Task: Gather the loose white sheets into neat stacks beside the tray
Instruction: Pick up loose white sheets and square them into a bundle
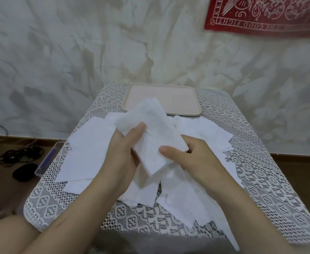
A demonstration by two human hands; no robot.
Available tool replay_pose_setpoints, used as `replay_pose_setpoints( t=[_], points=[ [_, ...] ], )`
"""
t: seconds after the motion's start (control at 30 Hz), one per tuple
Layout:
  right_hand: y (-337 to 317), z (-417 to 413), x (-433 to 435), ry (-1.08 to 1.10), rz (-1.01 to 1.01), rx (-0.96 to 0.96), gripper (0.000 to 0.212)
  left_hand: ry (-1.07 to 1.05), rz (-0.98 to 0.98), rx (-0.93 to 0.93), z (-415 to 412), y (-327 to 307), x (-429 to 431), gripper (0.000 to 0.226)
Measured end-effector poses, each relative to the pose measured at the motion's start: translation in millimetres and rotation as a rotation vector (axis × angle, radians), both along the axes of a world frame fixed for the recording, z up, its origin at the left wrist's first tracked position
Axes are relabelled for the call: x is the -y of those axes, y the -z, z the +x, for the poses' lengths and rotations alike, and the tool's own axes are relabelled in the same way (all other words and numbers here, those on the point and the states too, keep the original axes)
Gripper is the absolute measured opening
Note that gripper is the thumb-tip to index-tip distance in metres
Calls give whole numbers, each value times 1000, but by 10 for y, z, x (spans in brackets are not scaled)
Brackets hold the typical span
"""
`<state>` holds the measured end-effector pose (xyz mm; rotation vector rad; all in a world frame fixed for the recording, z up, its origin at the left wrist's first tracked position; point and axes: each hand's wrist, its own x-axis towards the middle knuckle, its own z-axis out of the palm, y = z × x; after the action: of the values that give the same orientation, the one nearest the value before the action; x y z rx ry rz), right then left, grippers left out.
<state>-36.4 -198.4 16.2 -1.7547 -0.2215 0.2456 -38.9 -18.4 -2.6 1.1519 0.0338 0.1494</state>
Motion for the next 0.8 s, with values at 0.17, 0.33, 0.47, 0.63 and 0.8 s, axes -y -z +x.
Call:
replay_pose_setpoints(
  t=[0.17,0.33,0.47,0.63,0.8],
  points=[
    [-39,167,140,153,227,172,23,35,283,60,130,45,-243,42],
    [75,199,215,101,-9,285,33,149,609,106,145,116,-254,52],
    [206,186,159,44,-123,218,48,184,650,96,130,135,-129,55],
    [203,195,200,50,32,239,35,146,466,59,161,131,-35,54],
    [196,229,248,-38,-10,220,26,100,587,103,173,100,-25,53]
  ],
)
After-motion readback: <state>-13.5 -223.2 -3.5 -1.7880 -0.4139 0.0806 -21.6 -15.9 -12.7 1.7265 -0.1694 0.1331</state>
